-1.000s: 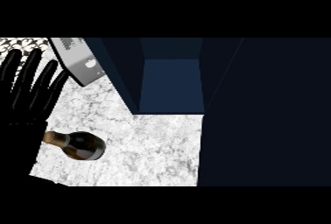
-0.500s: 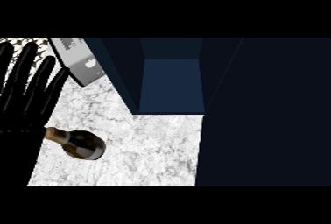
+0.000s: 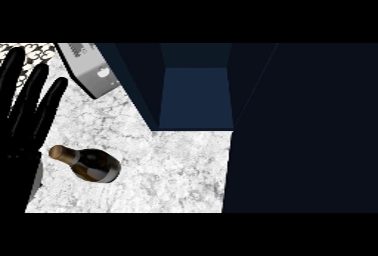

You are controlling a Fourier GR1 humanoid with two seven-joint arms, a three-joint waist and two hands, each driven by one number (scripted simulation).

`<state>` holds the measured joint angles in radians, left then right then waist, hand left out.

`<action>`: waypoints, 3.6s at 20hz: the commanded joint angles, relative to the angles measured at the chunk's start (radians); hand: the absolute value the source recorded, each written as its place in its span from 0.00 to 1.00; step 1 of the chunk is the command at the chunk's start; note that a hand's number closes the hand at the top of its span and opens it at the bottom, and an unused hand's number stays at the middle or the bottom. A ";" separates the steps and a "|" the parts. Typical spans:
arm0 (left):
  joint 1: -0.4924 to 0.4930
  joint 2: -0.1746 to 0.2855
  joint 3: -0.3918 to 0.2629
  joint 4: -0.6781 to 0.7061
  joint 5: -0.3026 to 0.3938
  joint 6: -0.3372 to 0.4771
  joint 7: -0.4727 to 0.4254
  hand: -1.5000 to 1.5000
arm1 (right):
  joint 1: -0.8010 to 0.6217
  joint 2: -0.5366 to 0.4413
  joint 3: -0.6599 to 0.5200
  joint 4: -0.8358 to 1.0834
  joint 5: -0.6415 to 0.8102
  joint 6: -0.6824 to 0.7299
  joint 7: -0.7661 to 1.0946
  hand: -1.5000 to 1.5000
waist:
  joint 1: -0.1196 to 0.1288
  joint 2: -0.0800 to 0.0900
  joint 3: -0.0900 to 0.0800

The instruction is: Pick up the wine, place it into the cabinet and close the cabinet

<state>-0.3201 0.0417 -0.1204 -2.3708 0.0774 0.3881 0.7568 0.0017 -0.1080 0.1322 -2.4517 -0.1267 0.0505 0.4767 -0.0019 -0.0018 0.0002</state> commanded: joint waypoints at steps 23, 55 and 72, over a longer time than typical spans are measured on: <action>0.260 0.112 0.431 0.259 0.249 -0.232 -0.287 0.00 | -0.028 0.043 0.071 -0.111 0.042 -0.039 0.138 0.00 | 0.000 0.000 -0.001; 0.313 0.086 0.459 1.179 0.194 -0.579 -0.951 0.00 | -0.085 0.054 0.032 -0.152 0.030 -0.027 0.196 0.00 | -0.003 0.001 -0.001; 0.155 0.118 0.493 1.671 0.239 -0.743 -1.209 0.00 | -0.123 0.034 -0.042 -0.093 -0.030 0.012 0.173 0.00 | -0.003 0.002 -0.001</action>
<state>-0.1174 0.1321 0.3538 -0.7905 0.2795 -0.2950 -0.4432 -0.1142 -0.0524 0.1378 -2.4768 -0.0711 0.0512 0.6043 -0.0055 0.0002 -0.0008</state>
